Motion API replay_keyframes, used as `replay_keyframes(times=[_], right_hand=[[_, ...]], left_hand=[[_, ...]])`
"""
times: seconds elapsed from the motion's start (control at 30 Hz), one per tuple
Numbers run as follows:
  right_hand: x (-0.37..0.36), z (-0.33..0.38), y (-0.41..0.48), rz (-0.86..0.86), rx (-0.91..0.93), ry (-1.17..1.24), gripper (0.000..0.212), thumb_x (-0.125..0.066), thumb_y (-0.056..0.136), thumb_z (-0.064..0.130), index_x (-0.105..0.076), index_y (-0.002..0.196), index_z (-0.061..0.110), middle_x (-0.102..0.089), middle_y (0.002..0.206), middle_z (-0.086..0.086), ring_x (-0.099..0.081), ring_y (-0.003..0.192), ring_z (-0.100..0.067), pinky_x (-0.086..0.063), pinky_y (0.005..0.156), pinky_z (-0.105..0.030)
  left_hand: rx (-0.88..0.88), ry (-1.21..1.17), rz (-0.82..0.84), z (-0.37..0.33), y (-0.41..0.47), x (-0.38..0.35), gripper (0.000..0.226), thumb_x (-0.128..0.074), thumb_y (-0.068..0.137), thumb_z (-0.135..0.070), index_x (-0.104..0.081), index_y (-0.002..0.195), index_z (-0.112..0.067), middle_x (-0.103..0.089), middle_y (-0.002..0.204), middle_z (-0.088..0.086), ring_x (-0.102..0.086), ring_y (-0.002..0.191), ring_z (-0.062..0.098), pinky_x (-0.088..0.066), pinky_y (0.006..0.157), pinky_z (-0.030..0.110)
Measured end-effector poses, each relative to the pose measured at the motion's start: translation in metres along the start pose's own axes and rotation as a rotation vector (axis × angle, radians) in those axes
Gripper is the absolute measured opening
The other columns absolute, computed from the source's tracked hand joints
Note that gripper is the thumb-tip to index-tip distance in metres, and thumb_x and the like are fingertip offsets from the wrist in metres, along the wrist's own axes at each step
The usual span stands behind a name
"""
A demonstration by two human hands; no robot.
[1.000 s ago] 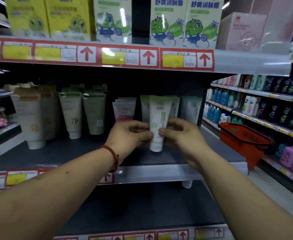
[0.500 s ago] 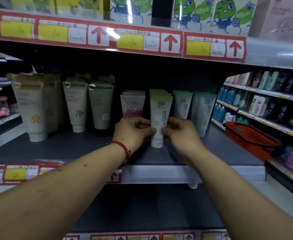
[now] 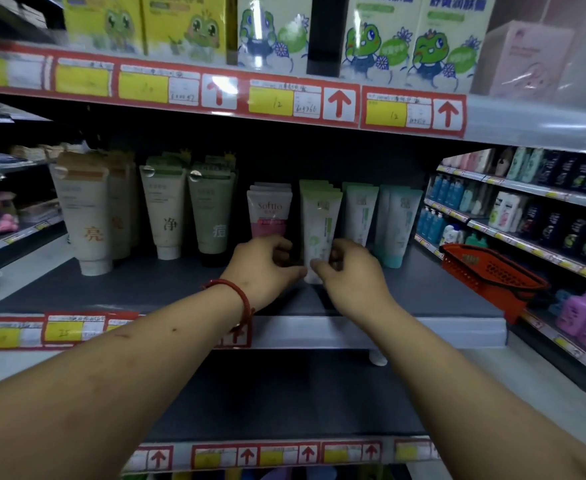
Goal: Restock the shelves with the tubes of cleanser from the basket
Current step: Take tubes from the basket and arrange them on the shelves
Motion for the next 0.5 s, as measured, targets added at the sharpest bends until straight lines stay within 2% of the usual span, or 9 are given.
replay_keyframes(times=[0.07, 0.13, 0.17, 0.3, 0.5], right_hand=[[0.001, 0.01, -0.015, 0.034, 0.048, -0.112, 0.036, -0.065, 0.095, 0.029, -0.058, 0.124, 0.01, -0.06, 0.122, -0.011, -0.059, 0.111, -0.028, -0.043, 0.079, -0.024], [0.004, 0.023, -0.034, 0.062, 0.074, -0.203, 0.056, -0.062, 0.097, 0.031, -0.043, 0.145, 0.008, -0.047, 0.143, -0.012, -0.05, 0.129, -0.029, -0.042, 0.099, -0.032], [0.006, 0.029, -0.044, 0.067, 0.092, -0.231, 0.061, -0.061, 0.098, 0.031, -0.037, 0.15, 0.008, -0.041, 0.149, -0.012, -0.046, 0.133, -0.03, -0.04, 0.104, -0.034], [0.001, 0.049, -0.084, 0.109, 0.178, -0.291, 0.063, -0.061, 0.098, 0.032, -0.035, 0.151, 0.01, -0.038, 0.151, -0.009, -0.042, 0.136, -0.029, -0.042, 0.108, -0.041], [-0.028, 0.055, -0.161, 0.213, 0.292, -0.344, 0.066, -0.062, 0.096, 0.033, -0.033, 0.152, 0.013, -0.041, 0.152, -0.008, -0.037, 0.14, -0.025, -0.037, 0.111, -0.038]], left_hand=[[-0.06, 0.109, -0.008, 0.0, -0.016, 0.014, 0.057, -0.081, 0.081, -0.034, -0.062, 0.131, -0.015, -0.068, 0.124, 0.002, -0.063, 0.113, 0.015, -0.047, 0.094, 0.022], [-0.106, 0.17, -0.025, 0.0, -0.035, 0.028, 0.055, -0.08, 0.082, -0.034, -0.061, 0.131, -0.017, -0.067, 0.126, 0.001, -0.062, 0.115, 0.015, -0.044, 0.092, 0.019], [-0.121, 0.191, -0.026, 0.001, -0.044, 0.034, 0.055, -0.079, 0.083, -0.033, -0.061, 0.132, -0.018, -0.066, 0.128, 0.001, -0.061, 0.117, 0.015, -0.042, 0.092, 0.018], [-0.175, 0.29, -0.041, 0.011, -0.085, 0.055, 0.056, -0.079, 0.083, -0.034, -0.06, 0.132, -0.016, -0.064, 0.131, 0.003, -0.058, 0.123, 0.019, -0.042, 0.098, 0.023], [-0.307, 0.518, 0.02, 0.045, -0.167, 0.075, 0.059, -0.079, 0.081, -0.035, -0.058, 0.131, -0.011, -0.062, 0.126, 0.012, -0.055, 0.118, 0.03, -0.038, 0.101, 0.033]])
Point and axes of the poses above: each hand's wrist, its own y-axis towards the middle knuckle, its own x-axis out of the back of the hand, z = x × y, the point moved 1 cm from there along y, towards the middle knuckle
